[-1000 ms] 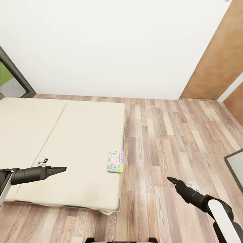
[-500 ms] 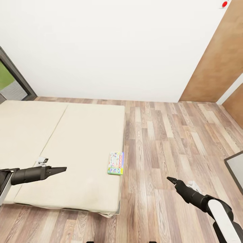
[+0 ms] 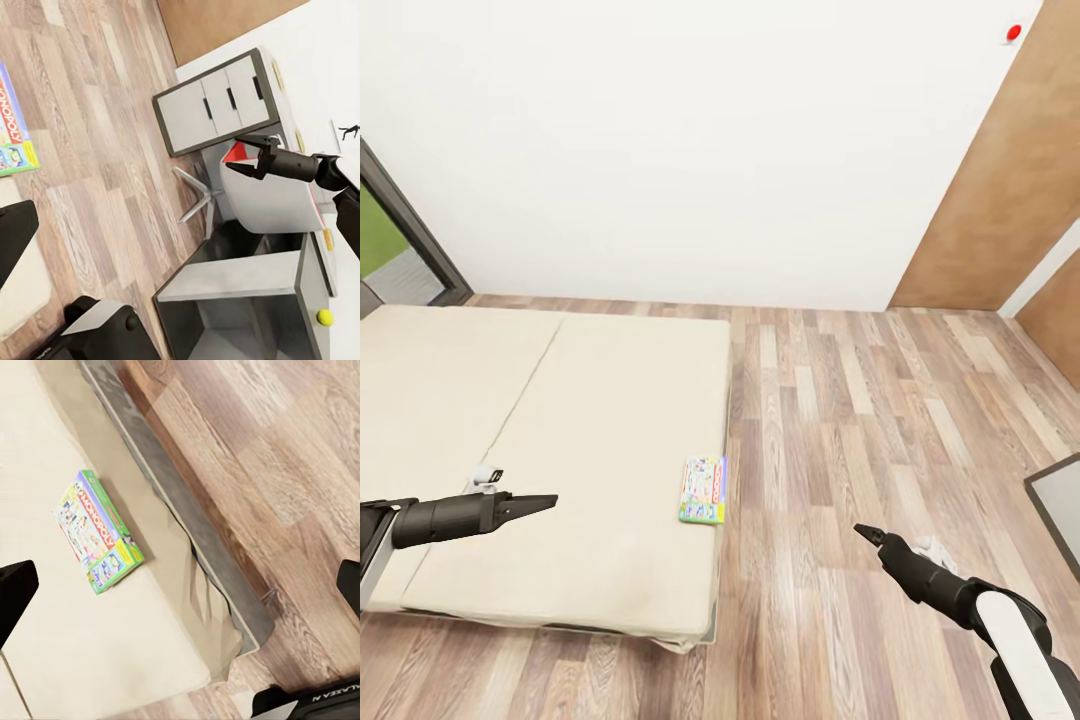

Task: Put all the toys in the child's room - the three board games (two on the bed and one on the table), the two jigsaw puzzles on the table, and the tennis ball on the table - inside the toy box on the table in the child's room.

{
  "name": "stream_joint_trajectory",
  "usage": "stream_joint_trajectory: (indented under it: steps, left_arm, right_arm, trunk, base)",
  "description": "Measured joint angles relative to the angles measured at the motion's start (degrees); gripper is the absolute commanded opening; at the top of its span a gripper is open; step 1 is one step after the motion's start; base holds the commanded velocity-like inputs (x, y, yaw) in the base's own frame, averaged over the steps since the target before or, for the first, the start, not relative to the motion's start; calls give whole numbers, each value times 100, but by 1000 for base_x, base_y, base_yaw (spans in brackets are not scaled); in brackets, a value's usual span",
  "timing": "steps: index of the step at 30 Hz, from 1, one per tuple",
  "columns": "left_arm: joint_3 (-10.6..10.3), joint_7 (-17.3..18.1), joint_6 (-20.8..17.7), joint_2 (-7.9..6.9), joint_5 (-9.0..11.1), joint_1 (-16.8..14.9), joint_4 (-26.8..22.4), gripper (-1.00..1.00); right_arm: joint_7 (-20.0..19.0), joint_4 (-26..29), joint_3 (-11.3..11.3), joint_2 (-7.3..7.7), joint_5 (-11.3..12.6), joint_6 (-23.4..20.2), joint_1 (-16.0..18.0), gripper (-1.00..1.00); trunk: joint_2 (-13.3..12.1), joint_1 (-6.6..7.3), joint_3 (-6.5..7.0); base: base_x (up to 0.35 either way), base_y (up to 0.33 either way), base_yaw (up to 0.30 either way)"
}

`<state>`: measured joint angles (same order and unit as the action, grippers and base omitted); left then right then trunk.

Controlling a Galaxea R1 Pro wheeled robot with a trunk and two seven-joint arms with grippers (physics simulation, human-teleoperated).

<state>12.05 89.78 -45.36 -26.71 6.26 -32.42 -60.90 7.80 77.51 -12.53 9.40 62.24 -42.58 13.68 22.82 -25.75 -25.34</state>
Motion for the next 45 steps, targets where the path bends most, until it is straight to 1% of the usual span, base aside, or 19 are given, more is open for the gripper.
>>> stream_joint_trajectory:
  steps: [15, 45]
  left_arm:
    - [0, 0, 0, 1, 0, 0, 1, 100]
    - [0, 0, 0, 6, -5, 0, 9, 100]
  right_arm:
    - [0, -100, 10, 0, 5, 224, 0, 100]
    - [0, -104, 15, 0, 4, 244, 0, 100]
  trunk:
    - [0, 0, 143]
    - [0, 0, 428]
  base:
    - [0, 0, 0]
    - [0, 0, 0]
